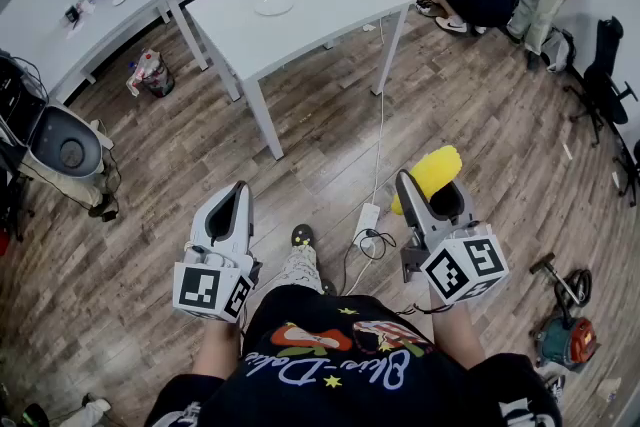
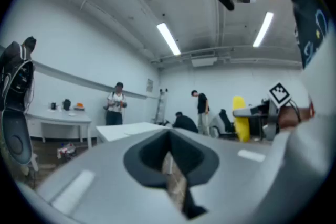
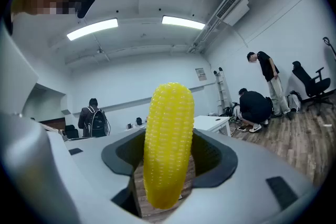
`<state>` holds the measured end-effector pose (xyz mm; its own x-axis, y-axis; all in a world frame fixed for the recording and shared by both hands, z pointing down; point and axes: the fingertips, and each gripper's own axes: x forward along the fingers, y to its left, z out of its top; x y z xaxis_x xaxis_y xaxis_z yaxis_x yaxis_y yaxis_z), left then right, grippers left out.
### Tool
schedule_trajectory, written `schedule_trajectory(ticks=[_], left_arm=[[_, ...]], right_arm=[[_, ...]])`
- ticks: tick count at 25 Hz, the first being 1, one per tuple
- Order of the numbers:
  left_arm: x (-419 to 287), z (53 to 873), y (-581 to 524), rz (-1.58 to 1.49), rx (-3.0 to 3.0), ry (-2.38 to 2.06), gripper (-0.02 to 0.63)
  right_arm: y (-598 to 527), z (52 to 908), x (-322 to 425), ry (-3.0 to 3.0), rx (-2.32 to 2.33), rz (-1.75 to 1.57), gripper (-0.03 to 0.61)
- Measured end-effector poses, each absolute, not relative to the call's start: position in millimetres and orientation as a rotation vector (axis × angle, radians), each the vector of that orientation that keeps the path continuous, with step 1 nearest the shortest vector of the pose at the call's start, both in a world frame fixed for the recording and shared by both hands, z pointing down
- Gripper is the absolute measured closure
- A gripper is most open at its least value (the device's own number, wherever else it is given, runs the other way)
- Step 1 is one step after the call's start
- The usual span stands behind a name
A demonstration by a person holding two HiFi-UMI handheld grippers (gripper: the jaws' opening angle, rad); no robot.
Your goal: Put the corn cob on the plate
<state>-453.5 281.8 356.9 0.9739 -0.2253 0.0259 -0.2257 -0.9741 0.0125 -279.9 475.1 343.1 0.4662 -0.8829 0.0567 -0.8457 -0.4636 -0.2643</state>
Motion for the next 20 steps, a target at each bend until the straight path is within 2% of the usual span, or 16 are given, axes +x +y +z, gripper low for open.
schedule_trajectory(ticks=[9,20], left_arm=[[-363,365,232,0.014,3.098,-0.267,0.623],[-216,361,115,-0.053,3.066,-0.272,0.623]], right_arm=[[422,343,-205,1.479,-2.518,-0.262,0.307],[310,334,-71,1.498,-2.532,-0.273,0.307]])
